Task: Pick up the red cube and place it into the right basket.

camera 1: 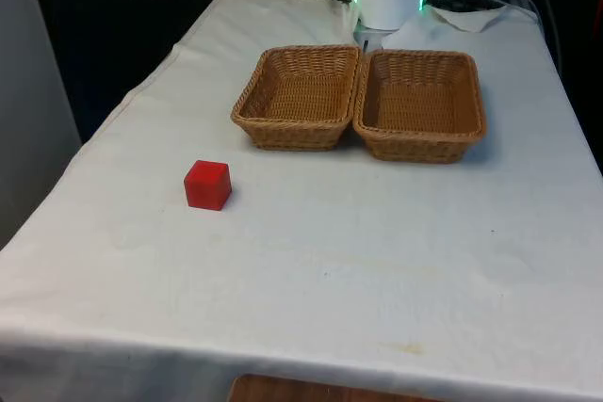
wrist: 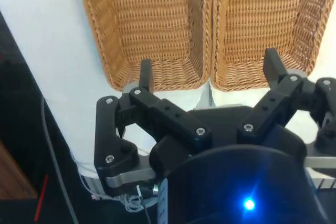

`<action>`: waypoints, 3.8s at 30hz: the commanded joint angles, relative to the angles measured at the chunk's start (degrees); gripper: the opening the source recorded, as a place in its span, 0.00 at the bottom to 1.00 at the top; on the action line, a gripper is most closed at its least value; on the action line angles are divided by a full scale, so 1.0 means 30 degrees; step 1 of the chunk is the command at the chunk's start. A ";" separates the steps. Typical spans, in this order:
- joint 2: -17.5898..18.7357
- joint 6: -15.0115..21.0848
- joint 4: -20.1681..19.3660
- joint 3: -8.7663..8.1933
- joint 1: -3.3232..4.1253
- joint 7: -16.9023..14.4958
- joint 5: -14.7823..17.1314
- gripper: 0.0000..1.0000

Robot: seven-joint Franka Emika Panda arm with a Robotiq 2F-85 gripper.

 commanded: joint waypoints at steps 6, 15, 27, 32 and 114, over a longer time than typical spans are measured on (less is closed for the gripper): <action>0.0859 0.0363 0.0535 -0.0477 -0.0210 -0.0668 0.0172 1.00; 0.2082 0.0745 0.1432 -0.1241 -0.0286 -0.1394 0.0172 1.00; 0.3705 0.3170 0.1642 -0.2024 -0.0535 -0.2712 0.0764 1.00; 0.4393 0.4354 0.1662 -0.2330 -0.0630 -0.3304 0.1070 1.00; 1.4477 0.8843 0.5195 -0.5806 -0.2426 -1.3044 1.1440 1.00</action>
